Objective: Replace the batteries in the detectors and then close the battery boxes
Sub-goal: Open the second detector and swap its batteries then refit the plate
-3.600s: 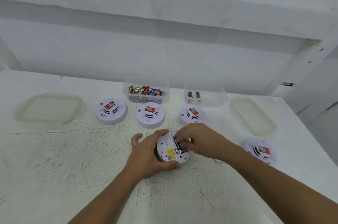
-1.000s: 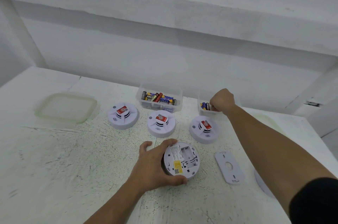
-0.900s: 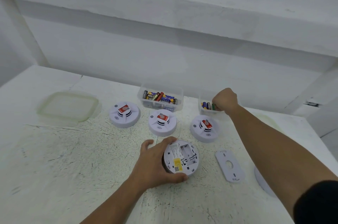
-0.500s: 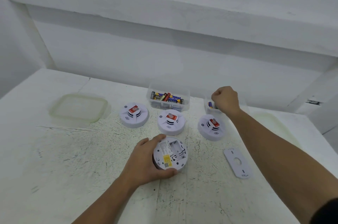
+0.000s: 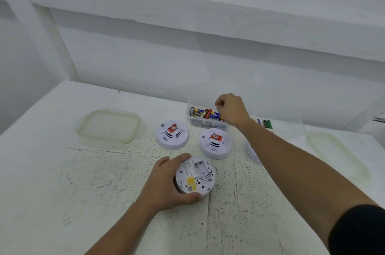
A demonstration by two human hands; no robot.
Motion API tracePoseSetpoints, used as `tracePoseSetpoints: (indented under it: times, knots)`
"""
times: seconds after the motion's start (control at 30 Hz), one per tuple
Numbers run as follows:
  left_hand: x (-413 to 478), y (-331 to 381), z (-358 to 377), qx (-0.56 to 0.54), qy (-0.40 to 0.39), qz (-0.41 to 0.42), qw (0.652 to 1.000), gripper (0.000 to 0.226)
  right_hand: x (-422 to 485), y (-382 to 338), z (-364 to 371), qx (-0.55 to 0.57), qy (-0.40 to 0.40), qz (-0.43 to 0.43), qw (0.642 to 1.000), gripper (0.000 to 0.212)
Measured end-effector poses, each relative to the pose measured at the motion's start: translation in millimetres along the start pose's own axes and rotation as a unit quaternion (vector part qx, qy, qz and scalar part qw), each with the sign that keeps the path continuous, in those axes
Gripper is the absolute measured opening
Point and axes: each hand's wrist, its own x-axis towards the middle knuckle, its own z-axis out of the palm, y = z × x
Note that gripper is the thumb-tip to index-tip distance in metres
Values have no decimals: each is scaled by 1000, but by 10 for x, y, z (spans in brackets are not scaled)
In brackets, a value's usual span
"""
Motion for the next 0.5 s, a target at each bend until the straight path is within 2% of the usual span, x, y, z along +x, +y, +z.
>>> tracePoseSetpoints:
  times: [0.2, 0.4, 0.5]
  knots:
    - [31, -49, 4, 14, 6, 25, 1000, 102, 216, -121, 311, -42, -88, 60, 993, 22]
    - [26, -66, -6, 21, 13, 35, 999, 101, 254, -208, 404, -36, -93, 84, 991, 24]
    - [30, -76, -11, 26, 8, 35, 999, 101, 222, -255, 385, -1, -91, 88, 992, 18]
